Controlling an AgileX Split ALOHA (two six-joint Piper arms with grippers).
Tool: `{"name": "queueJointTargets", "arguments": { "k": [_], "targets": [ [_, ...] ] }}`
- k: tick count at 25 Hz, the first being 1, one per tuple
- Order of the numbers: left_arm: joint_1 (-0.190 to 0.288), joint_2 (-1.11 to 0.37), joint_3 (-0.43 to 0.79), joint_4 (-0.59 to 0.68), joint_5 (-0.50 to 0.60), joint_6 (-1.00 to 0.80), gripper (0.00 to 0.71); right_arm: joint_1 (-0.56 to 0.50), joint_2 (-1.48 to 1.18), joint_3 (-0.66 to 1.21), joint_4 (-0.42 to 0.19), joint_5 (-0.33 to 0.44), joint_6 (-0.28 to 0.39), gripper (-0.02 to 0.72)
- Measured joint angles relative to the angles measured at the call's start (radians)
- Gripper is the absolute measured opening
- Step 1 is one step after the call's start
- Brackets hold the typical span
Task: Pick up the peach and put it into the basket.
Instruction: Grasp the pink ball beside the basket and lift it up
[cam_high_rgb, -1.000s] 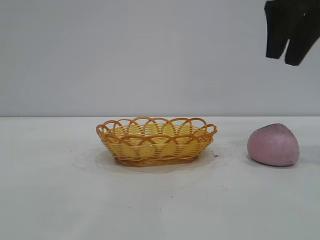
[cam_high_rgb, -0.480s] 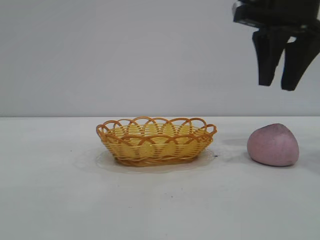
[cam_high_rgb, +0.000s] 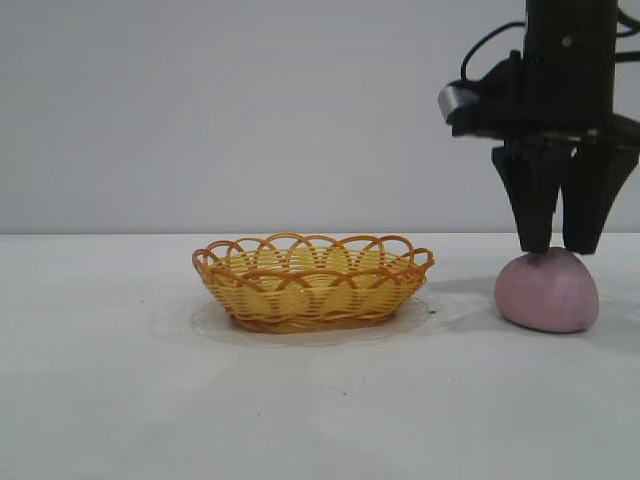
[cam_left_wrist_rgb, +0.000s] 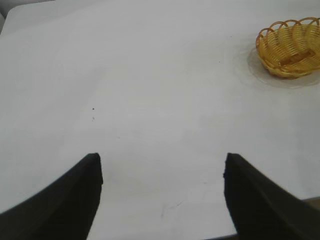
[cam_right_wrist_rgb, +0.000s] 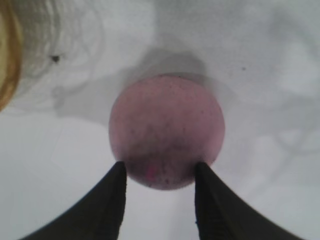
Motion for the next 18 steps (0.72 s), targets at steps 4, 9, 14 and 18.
{"name": "queueJointTargets", "arguments": {
  "k": [4, 9, 14, 18],
  "targets": [
    [0.0, 0.0, 0.0, 0.0, 0.0, 0.0, 0.471, 0.002, 0.026, 0.0, -0.008, 0.0, -0.012, 0.176],
    [0.0, 0.0, 0.0, 0.0, 0.0, -0.001, 0.471, 0.002, 0.024, -0.033, -0.053, 0.002, -0.017, 0.0],
    [0.0, 0.0, 0.0, 0.0, 0.0, -0.001, 0.471, 0.002, -0.013, -0.149, -0.068, 0.006, -0.017, 0.0],
    [0.0, 0.0, 0.0, 0.0, 0.0, -0.001, 0.471, 0.002, -0.058, -0.258, -0.009, 0.011, -0.017, 0.0]
  ]
}}
